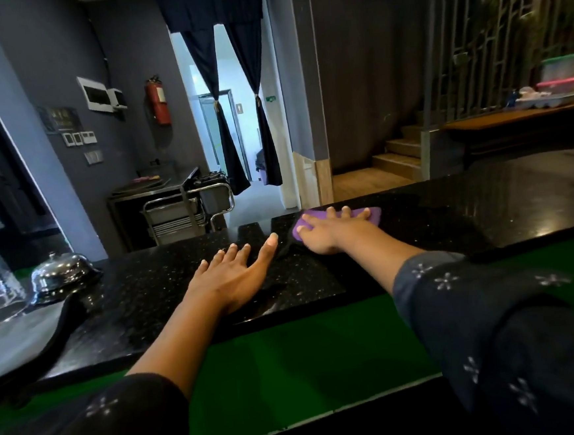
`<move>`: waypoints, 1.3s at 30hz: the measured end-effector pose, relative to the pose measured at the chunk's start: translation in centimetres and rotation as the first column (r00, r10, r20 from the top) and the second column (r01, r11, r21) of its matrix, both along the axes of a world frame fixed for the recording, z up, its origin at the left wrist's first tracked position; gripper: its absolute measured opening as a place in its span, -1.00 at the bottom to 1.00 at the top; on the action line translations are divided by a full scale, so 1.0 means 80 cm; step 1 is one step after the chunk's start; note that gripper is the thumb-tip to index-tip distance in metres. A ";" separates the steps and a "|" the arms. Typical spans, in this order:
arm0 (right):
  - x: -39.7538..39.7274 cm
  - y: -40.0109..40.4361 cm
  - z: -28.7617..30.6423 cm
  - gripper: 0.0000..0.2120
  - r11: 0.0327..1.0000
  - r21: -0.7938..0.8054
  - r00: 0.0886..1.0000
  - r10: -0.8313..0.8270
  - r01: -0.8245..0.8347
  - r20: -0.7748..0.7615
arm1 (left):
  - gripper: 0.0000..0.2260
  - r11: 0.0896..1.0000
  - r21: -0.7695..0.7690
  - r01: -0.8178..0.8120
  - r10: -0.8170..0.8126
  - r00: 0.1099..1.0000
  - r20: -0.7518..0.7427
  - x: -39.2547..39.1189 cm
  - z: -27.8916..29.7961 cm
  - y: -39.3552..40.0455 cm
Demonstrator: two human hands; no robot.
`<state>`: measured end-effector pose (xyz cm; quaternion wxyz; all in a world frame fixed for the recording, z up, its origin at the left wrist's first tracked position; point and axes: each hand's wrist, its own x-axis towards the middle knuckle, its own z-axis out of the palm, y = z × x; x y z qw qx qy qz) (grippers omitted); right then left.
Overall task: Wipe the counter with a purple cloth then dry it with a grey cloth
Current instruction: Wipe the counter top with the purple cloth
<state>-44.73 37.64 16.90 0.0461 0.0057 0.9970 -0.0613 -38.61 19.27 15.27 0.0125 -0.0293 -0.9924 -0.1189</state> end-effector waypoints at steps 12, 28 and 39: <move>0.058 0.101 -0.005 -0.50 0.993 0.003 0.993 0.114 -0.114 -0.034 | -0.07 0.999 0.043 0.030 -0.030 1.000 -0.002 0.004 0.002 -0.006; 0.133 0.047 -0.007 -0.48 0.992 -0.006 0.992 0.127 -0.127 -0.006 | -0.27 0.998 0.027 0.053 -0.054 0.998 0.021 0.003 0.004 -0.012; 0.103 0.155 0.001 -0.45 0.959 -0.014 0.959 -0.281 0.282 0.043 | -0.27 0.999 -0.044 0.012 -0.012 1.000 -0.004 -0.001 -0.003 -0.002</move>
